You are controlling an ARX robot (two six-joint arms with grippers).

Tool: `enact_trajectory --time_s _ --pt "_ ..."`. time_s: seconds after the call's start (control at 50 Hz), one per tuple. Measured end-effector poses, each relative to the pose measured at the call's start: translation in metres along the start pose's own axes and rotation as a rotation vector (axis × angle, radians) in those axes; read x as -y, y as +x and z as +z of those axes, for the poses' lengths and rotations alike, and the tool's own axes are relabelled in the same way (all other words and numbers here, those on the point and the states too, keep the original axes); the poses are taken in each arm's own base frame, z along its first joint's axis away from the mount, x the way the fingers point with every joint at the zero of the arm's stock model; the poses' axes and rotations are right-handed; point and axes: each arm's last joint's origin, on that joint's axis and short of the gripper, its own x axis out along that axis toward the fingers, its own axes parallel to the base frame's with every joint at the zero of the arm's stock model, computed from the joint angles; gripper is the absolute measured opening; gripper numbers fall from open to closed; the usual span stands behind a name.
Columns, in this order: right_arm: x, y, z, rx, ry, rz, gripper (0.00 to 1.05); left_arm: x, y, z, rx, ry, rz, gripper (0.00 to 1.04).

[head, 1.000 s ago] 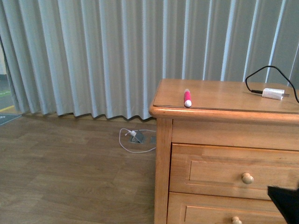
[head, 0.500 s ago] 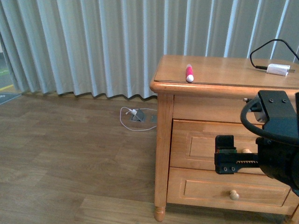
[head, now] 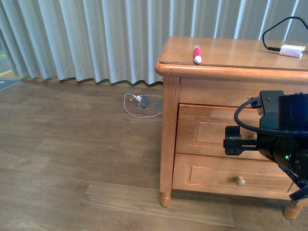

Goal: Place pink marker in drawer with both arms

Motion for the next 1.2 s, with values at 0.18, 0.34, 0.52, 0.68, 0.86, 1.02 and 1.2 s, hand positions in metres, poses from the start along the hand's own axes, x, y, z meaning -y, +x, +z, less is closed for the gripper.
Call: enact_trajectory --time_s 0.18,0.34,0.52,0.68,0.86,1.02,1.2 --pt "0.006 0.011 -0.002 -0.003 0.003 -0.019 0.96 0.000 0.000 0.000 0.000 0.000 0.000 0.99" --pt "0.008 0.014 -0.004 -0.011 0.004 -0.026 0.96 0.000 0.000 0.000 0.000 0.000 0.000 0.99" --pt "0.008 0.014 -0.004 -0.016 0.004 -0.028 0.96 0.000 0.000 0.000 0.000 0.000 0.000 0.99" --pt "0.009 0.015 -0.005 -0.016 0.004 -0.032 0.62 0.000 0.000 0.000 0.000 0.000 0.000 0.99" --pt "0.010 0.015 -0.005 -0.017 0.005 -0.031 0.35 0.000 0.000 0.000 0.000 0.000 0.000 0.99" --pt "0.012 0.013 -0.008 -0.027 0.008 -0.020 0.23 0.000 0.000 0.000 0.000 0.000 0.000 0.99" --pt "0.018 -0.012 -0.017 -0.057 0.040 0.029 0.22 0.000 0.000 0.000 0.000 0.000 0.000 0.99"
